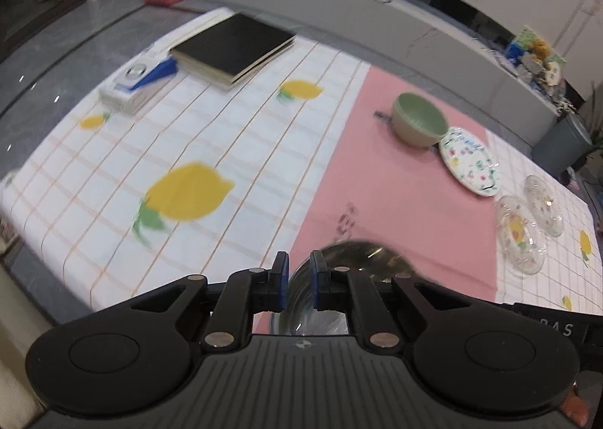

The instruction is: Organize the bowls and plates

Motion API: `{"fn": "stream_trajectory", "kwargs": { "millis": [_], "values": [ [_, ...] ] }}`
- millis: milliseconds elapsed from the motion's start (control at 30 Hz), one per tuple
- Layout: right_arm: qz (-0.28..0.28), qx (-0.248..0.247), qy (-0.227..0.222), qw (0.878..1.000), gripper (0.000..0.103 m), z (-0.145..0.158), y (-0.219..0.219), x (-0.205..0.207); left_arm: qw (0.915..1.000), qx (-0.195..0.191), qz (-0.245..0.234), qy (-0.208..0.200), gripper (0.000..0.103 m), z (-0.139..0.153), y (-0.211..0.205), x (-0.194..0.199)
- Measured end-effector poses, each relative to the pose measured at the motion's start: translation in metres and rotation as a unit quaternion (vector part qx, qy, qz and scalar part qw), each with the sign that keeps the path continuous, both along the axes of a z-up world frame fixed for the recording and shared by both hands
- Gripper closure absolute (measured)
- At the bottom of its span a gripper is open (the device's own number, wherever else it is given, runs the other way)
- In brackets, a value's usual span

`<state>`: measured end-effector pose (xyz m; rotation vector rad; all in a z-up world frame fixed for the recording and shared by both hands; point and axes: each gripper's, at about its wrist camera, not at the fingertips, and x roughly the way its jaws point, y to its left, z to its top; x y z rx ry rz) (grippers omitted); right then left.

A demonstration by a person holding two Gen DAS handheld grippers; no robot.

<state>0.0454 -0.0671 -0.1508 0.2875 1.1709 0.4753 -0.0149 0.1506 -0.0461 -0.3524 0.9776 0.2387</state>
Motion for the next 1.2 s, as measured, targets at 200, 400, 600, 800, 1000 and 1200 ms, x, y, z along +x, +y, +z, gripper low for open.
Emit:
{"fn": "stream_trajectory", "kwargs": {
  "millis": [200,400,600,800,1000,1200],
  "values": [
    [-0.02,-0.01,-0.017,1.0,0.074,0.009,-0.011,0.014,0.9972,0.028,-0.067,-0.02,0.087,0.02,-0.022,0.028],
    [-0.039,-0.02,-0.025,0.999,0.07,0.013,-0.023,0.037,0.993,0.028,-0.112,-0.024,0.083,0.032,-0.037,0.059],
    [-0.052,-0.031,-0.043,0.997,0.063,0.018,-0.027,0.065,0.9898,0.023,-0.138,-0.026,0.077,0.037,-0.041,0.097],
    [-0.078,-0.046,-0.088,0.992,0.055,0.022,-0.028,0.096,0.9869,0.04,-0.152,-0.035,0.073,0.036,-0.044,0.132],
    [-0.09,-0.058,-0.088,0.99,0.044,0.017,-0.022,0.135,0.9878,0.017,-0.151,-0.033,0.067,0.024,-0.037,0.174],
    [-0.086,-0.049,-0.077,0.992,0.044,0.01,-0.012,0.17,0.9888,-0.004,-0.144,-0.039,0.059,0.005,-0.029,0.206]
  ]
}}
